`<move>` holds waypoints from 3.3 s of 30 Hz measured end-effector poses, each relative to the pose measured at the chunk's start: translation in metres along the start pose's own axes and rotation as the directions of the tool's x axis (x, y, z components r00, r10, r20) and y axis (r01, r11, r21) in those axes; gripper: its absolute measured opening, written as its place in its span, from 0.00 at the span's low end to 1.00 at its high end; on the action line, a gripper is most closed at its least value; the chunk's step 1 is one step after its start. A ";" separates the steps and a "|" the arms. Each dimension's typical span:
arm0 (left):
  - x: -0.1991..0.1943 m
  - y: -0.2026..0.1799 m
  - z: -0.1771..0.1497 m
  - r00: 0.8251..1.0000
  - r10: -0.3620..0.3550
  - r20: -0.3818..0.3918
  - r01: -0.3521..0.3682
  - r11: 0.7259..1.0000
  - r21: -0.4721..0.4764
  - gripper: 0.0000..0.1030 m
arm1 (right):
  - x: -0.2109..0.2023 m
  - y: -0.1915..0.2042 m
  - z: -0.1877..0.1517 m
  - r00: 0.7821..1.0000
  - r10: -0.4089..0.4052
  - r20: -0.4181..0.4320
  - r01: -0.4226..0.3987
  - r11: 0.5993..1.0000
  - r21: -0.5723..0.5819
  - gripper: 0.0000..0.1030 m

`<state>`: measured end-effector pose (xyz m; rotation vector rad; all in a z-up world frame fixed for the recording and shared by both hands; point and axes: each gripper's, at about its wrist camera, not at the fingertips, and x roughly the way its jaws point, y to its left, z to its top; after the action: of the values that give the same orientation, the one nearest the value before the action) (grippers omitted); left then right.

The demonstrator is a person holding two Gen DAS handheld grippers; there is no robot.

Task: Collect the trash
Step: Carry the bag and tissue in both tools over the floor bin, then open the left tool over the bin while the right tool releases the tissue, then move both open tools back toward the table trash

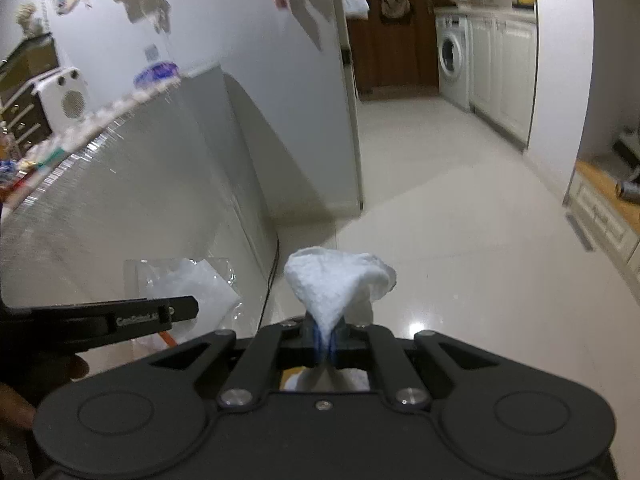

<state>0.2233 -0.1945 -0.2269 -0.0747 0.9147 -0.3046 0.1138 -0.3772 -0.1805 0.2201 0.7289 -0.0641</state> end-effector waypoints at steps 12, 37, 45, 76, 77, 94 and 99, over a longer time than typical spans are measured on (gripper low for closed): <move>0.151 0.049 -0.016 0.973 0.042 -0.227 -0.046 0.999 -0.011 0.18 | 0.144 -0.011 -0.023 0.972 0.041 -0.230 -0.023 0.997 0.079 0.05; 0.243 0.074 -0.016 0.941 0.125 -0.316 -0.119 0.992 0.041 0.54 | 0.305 0.007 -0.021 0.902 0.116 -0.416 -0.059 0.987 0.147 0.25; 0.240 0.077 -0.022 0.927 0.147 -0.345 -0.137 0.989 0.052 0.64 | 0.303 0.002 -0.026 0.902 0.104 -0.419 -0.055 0.990 0.127 0.27; 0.174 0.088 -0.028 0.893 0.234 -0.384 -0.230 0.971 0.057 1.00 | 0.251 -0.027 -0.048 0.921 -0.036 -0.389 0.047 0.999 0.020 1.00; 0.170 0.088 -0.028 0.895 0.232 -0.380 -0.230 0.972 0.051 1.00 | 0.247 -0.026 -0.049 0.923 -0.041 -0.384 0.050 0.999 0.014 1.00; 0.089 0.073 -0.026 0.928 0.244 -0.283 -0.234 0.970 0.069 1.00 | 0.185 -0.014 -0.046 0.938 -0.057 -0.342 0.047 0.998 -0.038 1.00; 0.053 0.064 -0.025 0.947 0.230 -0.225 -0.220 0.973 0.071 1.00 | 0.148 -0.012 -0.044 0.949 -0.071 -0.307 0.062 0.997 -0.039 1.00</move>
<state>0.2486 -0.1472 -0.2946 0.1097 1.1368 -0.1216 0.1933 -0.3763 -0.3131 0.1796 1.0490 -0.0847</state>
